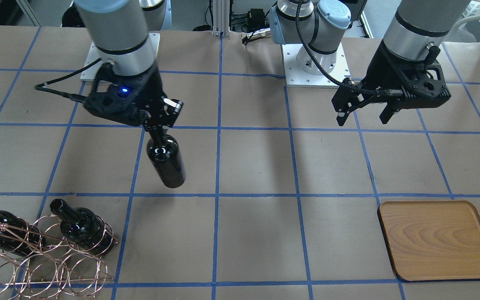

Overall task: Take wine from basket and place on tray
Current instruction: 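Carry the bottle toward the table center and stand it upright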

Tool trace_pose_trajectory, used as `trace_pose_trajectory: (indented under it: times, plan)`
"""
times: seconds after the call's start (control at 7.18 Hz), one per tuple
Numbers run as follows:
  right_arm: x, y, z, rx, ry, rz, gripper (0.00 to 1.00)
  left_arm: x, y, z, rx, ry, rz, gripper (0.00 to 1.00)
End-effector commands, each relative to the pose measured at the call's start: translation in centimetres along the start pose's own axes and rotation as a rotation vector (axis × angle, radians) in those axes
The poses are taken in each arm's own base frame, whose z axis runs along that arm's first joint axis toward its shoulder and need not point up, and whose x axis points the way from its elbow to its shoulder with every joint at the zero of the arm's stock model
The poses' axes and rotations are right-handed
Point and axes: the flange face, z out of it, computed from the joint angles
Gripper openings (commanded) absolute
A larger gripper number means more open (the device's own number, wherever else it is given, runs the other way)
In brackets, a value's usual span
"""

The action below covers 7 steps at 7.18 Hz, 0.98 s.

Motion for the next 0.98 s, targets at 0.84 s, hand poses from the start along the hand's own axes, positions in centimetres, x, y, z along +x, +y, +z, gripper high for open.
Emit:
trace_pose_trajectory:
  times: [0.84]
  plan:
    - [-9.6,8.0,5.1,-0.041,0.034,0.049,0.0,-5.8,-0.8,0.0,-0.01,-0.032,0.053,1.0]
